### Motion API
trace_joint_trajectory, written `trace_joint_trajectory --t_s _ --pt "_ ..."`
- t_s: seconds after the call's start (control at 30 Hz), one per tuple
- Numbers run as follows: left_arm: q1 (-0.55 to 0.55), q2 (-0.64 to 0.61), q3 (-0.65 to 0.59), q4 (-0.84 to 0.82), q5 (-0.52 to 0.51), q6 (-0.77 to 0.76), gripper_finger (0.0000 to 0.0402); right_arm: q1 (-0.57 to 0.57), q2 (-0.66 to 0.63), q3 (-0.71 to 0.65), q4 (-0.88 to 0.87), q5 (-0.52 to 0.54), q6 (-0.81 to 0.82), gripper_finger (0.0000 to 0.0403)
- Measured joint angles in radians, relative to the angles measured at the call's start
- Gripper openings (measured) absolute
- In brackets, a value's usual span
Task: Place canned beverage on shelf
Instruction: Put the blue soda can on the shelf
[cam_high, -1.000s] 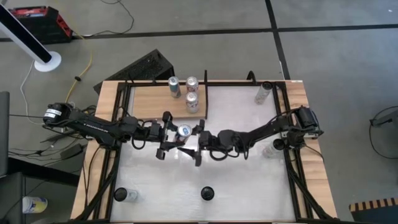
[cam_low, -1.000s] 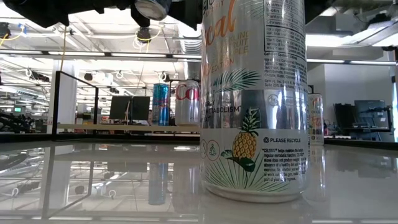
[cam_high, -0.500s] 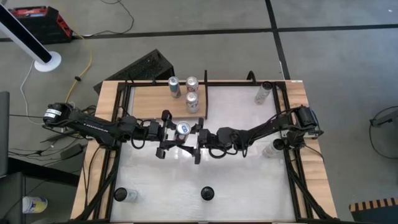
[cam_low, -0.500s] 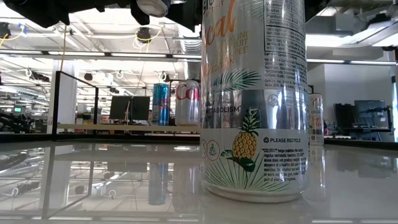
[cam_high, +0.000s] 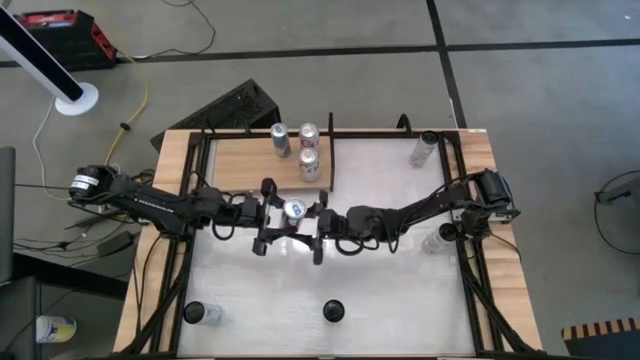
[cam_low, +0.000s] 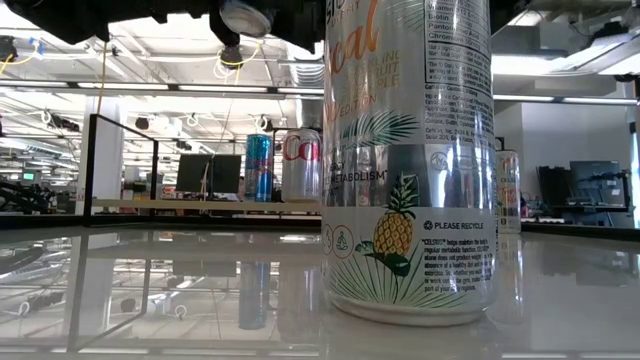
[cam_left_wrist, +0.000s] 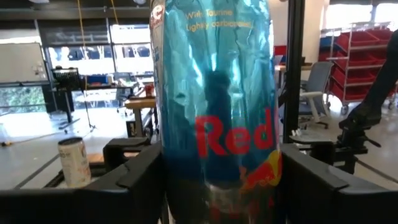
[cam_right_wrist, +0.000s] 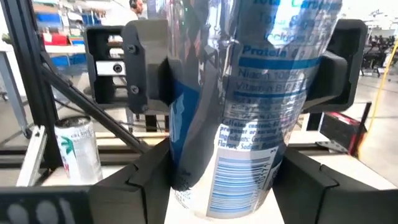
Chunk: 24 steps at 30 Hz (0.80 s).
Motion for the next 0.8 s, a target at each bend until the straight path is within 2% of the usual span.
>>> trace_joint_trajectory --t_s 0.13,0.23,0.5,0.67,0.8 --pt "0.000 0.000 0.001 -0.025 0.000 -0.024 0.0312 -0.001 0.005 -0.001 -0.098 0.002 0.008 0.0245" --pt "0.000 0.000 0.001 -0.048 -0.009 -0.025 0.0339 -0.001 0.004 -0.002 -0.137 0.007 0.042 0.0245" --pt "0.001 -0.074 0.001 -0.122 -0.015 -0.014 0.0348 0.008 0.003 -0.002 -0.243 0.025 0.091 0.0245" --pt "0.001 -0.162 0.001 -0.220 -0.068 0.000 0.0349 0.008 0.003 -0.002 -0.242 0.025 0.094 0.0245" --pt "0.002 -0.179 0.001 -0.275 -0.111 -0.025 0.0349 0.006 0.003 -0.002 -0.240 0.026 0.094 0.0245"
